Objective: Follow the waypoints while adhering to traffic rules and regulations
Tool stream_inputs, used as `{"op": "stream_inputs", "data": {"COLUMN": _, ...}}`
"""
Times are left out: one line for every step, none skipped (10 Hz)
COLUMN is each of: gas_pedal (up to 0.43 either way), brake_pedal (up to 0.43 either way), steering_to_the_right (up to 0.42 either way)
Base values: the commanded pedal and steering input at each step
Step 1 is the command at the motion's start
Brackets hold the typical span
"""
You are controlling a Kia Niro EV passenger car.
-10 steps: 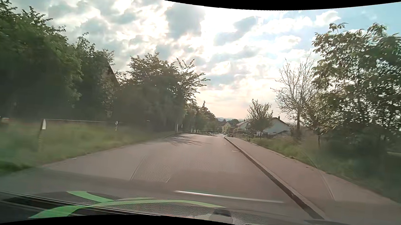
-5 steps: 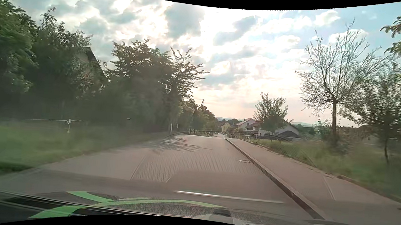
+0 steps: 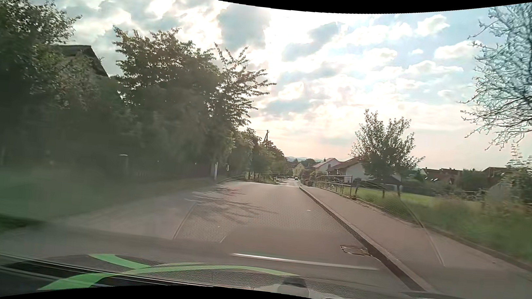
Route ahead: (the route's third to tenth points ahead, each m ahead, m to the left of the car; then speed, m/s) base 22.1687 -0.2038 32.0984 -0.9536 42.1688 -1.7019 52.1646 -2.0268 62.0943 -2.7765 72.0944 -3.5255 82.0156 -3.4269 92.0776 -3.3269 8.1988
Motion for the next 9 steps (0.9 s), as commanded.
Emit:
{"op": "stream_inputs", "data": {"gas_pedal": 0.079, "brake_pedal": 0.000, "steering_to_the_right": 0.004}}
{"op": "stream_inputs", "data": {"gas_pedal": 0.079, "brake_pedal": 0.000, "steering_to_the_right": 0.004}}
{"op": "stream_inputs", "data": {"gas_pedal": 0.079, "brake_pedal": 0.000, "steering_to_the_right": 0.004}}
{"op": "stream_inputs", "data": {"gas_pedal": 0.079, "brake_pedal": 0.000, "steering_to_the_right": 0.005}}
{"op": "stream_inputs", "data": {"gas_pedal": 0.079, "brake_pedal": 0.000, "steering_to_the_right": 0.005}}
{"op": "stream_inputs", "data": {"gas_pedal": 0.079, "brake_pedal": 0.000, "steering_to_the_right": 0.005}}
{"op": "stream_inputs", "data": {"gas_pedal": 0.079, "brake_pedal": 0.000, "steering_to_the_right": 0.005}}
{"op": "stream_inputs", "data": {"gas_pedal": 0.087, "brake_pedal": 0.000, "steering_to_the_right": 0.005}}
{"op": "stream_inputs", "data": {"gas_pedal": 0.087, "brake_pedal": 0.000, "steering_to_the_right": 0.005}}
